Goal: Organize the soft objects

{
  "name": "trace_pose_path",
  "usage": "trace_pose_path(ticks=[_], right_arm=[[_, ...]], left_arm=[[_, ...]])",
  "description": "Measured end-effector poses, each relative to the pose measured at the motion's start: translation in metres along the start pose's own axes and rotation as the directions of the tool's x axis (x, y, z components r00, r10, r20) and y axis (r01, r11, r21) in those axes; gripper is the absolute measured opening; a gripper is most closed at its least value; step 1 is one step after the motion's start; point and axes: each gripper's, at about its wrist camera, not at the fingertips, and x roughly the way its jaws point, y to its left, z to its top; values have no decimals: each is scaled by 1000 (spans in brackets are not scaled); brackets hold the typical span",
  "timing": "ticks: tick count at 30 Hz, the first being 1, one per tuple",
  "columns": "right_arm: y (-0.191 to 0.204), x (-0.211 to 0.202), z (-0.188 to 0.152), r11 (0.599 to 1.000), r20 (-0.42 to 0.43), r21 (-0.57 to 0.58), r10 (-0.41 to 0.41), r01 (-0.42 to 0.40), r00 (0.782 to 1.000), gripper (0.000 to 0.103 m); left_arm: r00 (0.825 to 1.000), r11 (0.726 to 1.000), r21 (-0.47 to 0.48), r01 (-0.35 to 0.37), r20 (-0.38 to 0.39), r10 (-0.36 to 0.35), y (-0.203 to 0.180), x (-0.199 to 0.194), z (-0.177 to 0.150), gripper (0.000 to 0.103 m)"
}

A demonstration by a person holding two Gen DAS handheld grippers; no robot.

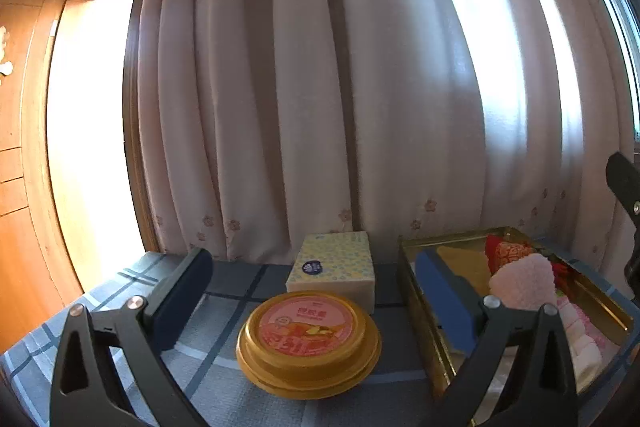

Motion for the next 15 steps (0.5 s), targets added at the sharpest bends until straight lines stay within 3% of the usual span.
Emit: trace_pose_path(ticks=[15], right_arm=[[-5,-3,1,1000,21,23,-1,0,1000,102]], left_arm=[[1000,1000,-3,16,-22,-16,-3,-1,-2,103]])
